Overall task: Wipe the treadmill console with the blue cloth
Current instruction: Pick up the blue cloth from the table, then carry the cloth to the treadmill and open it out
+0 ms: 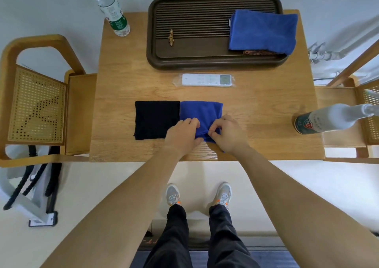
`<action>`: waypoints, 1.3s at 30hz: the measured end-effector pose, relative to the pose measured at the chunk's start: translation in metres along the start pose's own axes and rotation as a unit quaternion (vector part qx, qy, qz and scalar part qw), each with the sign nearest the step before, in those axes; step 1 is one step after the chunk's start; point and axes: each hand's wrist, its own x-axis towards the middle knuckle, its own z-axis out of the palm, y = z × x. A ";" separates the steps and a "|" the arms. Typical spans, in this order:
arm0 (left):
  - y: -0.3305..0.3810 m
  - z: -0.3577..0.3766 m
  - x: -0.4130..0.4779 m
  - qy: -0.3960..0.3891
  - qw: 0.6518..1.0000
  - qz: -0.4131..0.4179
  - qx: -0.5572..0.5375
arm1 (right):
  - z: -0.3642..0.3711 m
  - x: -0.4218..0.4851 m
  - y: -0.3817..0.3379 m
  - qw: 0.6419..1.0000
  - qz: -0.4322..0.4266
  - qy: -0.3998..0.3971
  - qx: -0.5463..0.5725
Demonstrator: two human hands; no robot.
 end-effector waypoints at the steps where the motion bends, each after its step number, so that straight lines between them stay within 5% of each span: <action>1: 0.002 -0.001 -0.002 0.006 1.000 0.008 -0.007 | -0.004 -0.004 -0.004 1.000 -0.005 -0.001 0.011; 9: 0.011 -0.043 -0.028 0.020 0.983 -0.008 -0.181 | -0.053 -0.033 -0.050 0.993 0.023 -0.008 0.120; 19: 0.030 -0.142 -0.103 -0.025 0.895 0.015 -0.445 | -0.124 -0.072 -0.128 0.977 0.000 -0.071 0.200; 30: 0.037 -0.209 -0.185 0.142 0.827 -0.034 -0.543 | -0.158 -0.081 -0.221 0.923 -0.093 -0.268 0.261; 39: -0.022 -0.204 -0.292 0.262 0.769 -0.130 -0.569 | -0.086 -0.095 -0.314 0.869 -0.174 -0.437 0.153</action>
